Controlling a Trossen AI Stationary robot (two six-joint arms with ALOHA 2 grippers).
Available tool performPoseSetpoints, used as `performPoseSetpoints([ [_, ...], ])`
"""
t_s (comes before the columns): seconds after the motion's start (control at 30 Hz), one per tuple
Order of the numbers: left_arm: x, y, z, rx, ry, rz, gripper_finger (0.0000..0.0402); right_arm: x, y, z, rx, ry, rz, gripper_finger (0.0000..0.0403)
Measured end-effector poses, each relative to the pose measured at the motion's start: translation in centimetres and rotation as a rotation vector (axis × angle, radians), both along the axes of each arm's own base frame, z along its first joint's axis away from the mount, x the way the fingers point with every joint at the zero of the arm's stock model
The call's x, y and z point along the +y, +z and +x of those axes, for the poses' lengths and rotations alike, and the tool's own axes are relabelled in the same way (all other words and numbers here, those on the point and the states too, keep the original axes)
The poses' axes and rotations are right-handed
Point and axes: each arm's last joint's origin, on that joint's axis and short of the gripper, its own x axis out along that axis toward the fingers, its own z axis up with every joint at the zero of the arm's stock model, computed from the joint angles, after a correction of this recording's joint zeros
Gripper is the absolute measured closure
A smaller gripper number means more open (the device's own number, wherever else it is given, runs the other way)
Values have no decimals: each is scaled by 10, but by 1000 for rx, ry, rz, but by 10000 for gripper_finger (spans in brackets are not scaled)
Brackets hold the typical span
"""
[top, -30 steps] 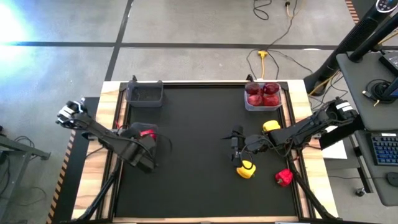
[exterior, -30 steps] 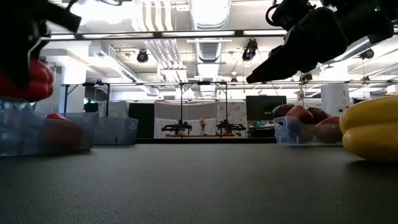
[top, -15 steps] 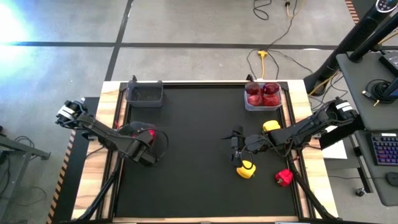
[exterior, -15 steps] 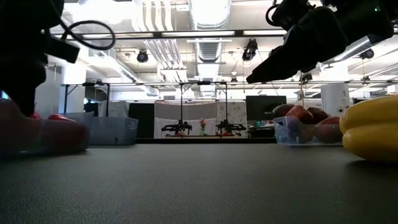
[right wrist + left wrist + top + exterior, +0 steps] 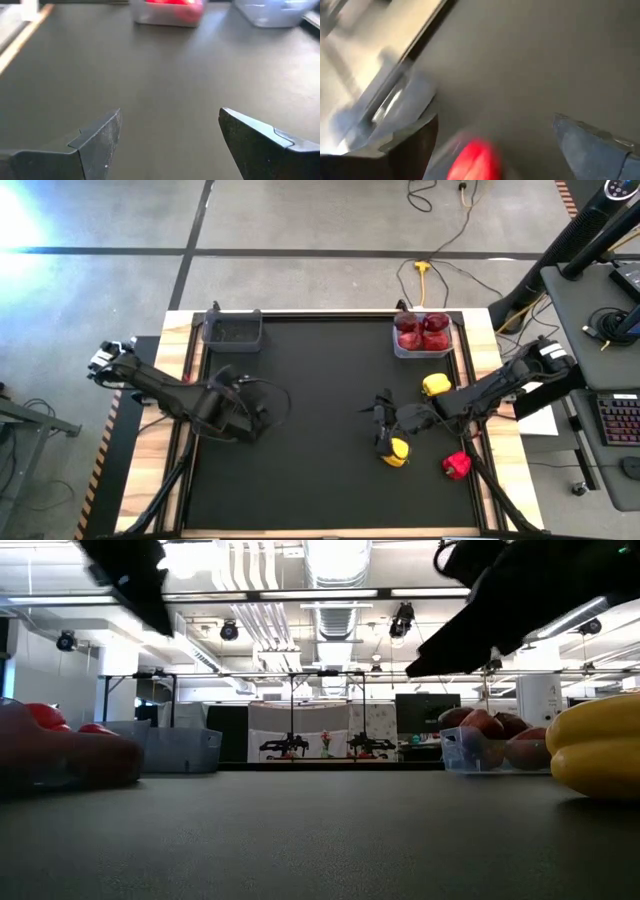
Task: Sort produce into baskets
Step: Put the bottom red bell pepper into the bottom black bin
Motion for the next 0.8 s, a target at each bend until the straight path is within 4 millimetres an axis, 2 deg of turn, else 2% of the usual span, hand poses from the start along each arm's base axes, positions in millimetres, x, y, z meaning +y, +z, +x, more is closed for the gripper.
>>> performPoseSetpoints([
  [0.13,12,4,31,-156,-152,11,41,23,2,-7,-11,31,38,78],
  [0.27,34,-5,63,-329,-382,-63,51,41,8,-14,62,-91,8,79],
  [0.4,58,-14,86,-579,-584,-28,59,46,23,-23,325,-227,51,79],
  [0.57,75,-17,101,-861,-785,87,61,51,53,-40,623,-350,234,79],
  [0.7,85,-24,113,-926,-806,220,62,56,64,-52,901,-429,412,79],
  [0.8,98,-21,124,-896,-793,324,62,63,62,-59,1094,-428,401,79],
])
